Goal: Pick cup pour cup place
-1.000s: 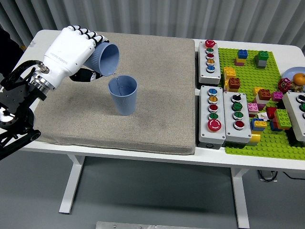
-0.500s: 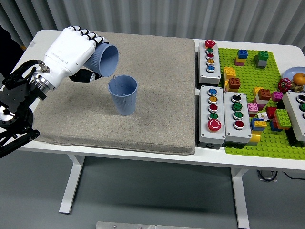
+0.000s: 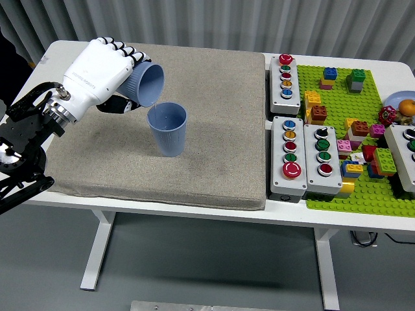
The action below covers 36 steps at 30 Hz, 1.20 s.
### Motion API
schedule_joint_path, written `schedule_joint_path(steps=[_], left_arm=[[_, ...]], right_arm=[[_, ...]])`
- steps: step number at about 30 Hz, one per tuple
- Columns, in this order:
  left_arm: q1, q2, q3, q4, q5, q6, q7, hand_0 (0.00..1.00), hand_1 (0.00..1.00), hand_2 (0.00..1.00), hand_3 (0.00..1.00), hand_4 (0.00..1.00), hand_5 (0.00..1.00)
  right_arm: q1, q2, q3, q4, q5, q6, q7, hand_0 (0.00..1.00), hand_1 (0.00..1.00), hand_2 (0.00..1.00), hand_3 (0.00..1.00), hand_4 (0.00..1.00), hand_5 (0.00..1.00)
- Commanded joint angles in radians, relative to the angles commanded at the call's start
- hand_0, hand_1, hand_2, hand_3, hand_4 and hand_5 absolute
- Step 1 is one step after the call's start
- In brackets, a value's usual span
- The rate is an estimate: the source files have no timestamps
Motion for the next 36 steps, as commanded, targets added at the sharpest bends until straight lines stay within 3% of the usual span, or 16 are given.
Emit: schedule_joint_path(steps=[15, 19, 21, 25, 26, 28, 30, 32, 36], left_arm=[[0.010, -0.001, -0.010, -0.007, 0.000, 0.013, -0.002, 0.473, 0.500, 0.632, 0.572, 0.768, 0.215], [0.031, -0.006, -0.029, -0.009, 0.000, 0.031, -0.007, 0.472, 0.498, 0.630, 0.570, 0.767, 0.216], [0.062, -0.017, -0.070, -0.004, -0.076, 0.080, -0.030, 0.472, 0.498, 0.630, 0.570, 0.767, 0.216], [0.133, -0.058, -0.182, 0.014, -0.242, 0.207, -0.131, 0.470, 0.494, 0.621, 0.569, 0.768, 0.216], [0.138, -0.062, -0.195, 0.015, -0.287, 0.221, -0.148, 0.470, 0.494, 0.621, 0.569, 0.768, 0.216], [0.161, -0.098, -0.253, 0.048, -0.372, 0.254, -0.223, 0.470, 0.494, 0.621, 0.569, 0.768, 0.216], [0.166, -0.107, -0.271, 0.057, -0.456, 0.253, -0.264, 0.468, 0.493, 0.618, 0.568, 0.768, 0.216], [0.187, -0.144, -0.328, 0.093, -0.541, 0.240, -0.339, 0.468, 0.493, 0.618, 0.568, 0.768, 0.216], [0.225, -0.183, -0.381, 0.121, -0.710, 0.223, -0.451, 0.471, 0.492, 0.627, 0.569, 0.770, 0.219]], right_arm=[[0.002, 0.000, -0.003, 0.000, 0.003, -0.001, -0.002, 0.701, 0.625, 0.560, 0.565, 0.002, 0.008], [0.002, 0.001, -0.001, 0.000, -0.001, -0.001, -0.002, 0.700, 0.625, 0.560, 0.565, 0.002, 0.006], [0.002, 0.001, 0.001, 0.000, -0.001, -0.002, -0.002, 0.700, 0.625, 0.560, 0.565, 0.002, 0.006], [0.002, 0.003, 0.002, 0.000, -0.003, -0.002, -0.003, 0.701, 0.625, 0.560, 0.565, 0.002, 0.006], [0.002, 0.004, 0.002, 0.000, -0.003, -0.002, -0.003, 0.701, 0.625, 0.560, 0.565, 0.002, 0.006], [0.001, 0.005, 0.004, 0.000, -0.009, -0.002, -0.005, 0.701, 0.625, 0.560, 0.565, 0.002, 0.006], [0.000, 0.006, 0.005, 0.000, -0.010, -0.001, -0.006, 0.701, 0.625, 0.560, 0.565, 0.002, 0.006], [-0.003, 0.007, 0.006, 0.000, -0.015, 0.000, -0.007, 0.701, 0.625, 0.560, 0.565, 0.002, 0.006], [-0.008, 0.008, 0.008, 0.000, -0.022, 0.001, -0.009, 0.701, 0.625, 0.560, 0.565, 0.002, 0.009]])
